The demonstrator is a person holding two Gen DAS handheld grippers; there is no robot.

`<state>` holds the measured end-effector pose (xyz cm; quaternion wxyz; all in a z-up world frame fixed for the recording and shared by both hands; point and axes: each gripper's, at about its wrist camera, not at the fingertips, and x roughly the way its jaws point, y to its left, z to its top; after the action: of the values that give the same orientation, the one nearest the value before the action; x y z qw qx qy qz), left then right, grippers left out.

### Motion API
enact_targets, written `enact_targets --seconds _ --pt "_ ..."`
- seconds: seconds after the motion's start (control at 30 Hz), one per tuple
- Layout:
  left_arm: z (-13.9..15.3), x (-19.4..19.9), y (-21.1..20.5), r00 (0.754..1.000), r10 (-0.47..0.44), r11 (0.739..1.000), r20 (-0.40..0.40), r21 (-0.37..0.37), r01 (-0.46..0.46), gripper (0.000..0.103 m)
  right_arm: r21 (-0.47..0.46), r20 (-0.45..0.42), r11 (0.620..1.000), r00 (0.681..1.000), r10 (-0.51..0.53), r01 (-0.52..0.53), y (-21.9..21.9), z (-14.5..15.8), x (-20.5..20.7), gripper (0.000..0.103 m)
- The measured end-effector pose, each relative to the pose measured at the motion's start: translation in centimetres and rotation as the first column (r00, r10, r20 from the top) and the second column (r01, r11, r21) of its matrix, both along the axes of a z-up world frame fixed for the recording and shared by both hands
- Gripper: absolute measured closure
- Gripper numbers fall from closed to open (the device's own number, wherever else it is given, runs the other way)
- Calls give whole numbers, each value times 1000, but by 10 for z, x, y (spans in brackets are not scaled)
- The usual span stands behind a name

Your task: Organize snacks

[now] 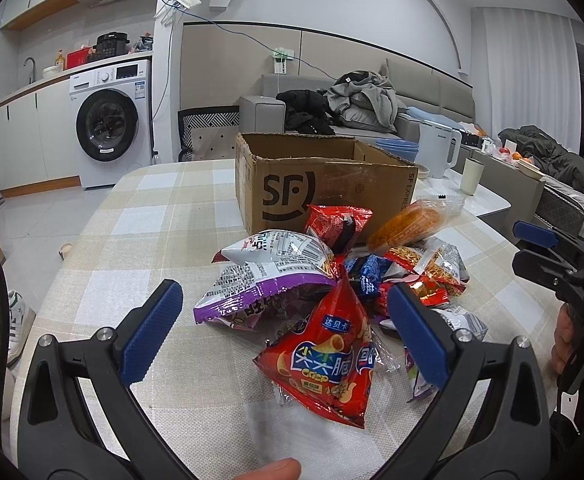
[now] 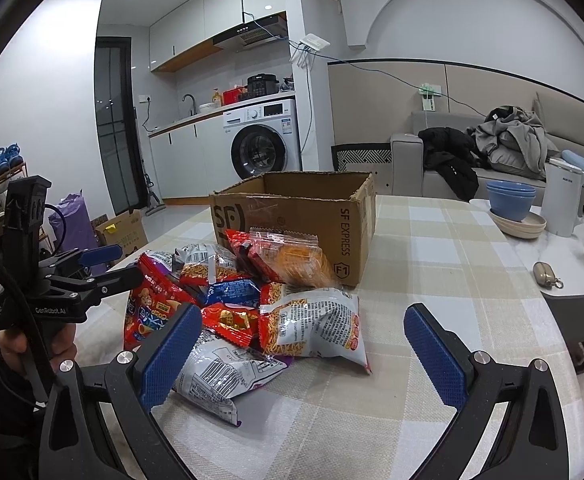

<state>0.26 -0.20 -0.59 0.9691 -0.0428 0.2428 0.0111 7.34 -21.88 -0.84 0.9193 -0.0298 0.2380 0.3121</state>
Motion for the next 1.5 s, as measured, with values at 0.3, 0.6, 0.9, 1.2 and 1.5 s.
enact_targets --seconds 0.3,0.6,0.9,1.2,1.5 --pt "0 0 0 1000 0 1000 0 3 0 1 -26 -10 999 1000 -29 29 1 1 4 0" --pt "0 -2 2 1000 3 1000 18 5 -3 1 -38 -54 999 998 -9 7 6 -1 8 0" --pt "7 -17 5 997 -50 999 56 -16 51 1 -63 -136 992 986 101 -110 26 -10 4 0" --pt "6 -18 -3 985 -172 984 22 -43 173 1 -98 -223 973 957 184 -209 48 -24 2 10" --pt "-3 -6 -12 977 -199 980 -77 -34 197 28 -99 -299 958 926 230 -270 63 -35 0 16"
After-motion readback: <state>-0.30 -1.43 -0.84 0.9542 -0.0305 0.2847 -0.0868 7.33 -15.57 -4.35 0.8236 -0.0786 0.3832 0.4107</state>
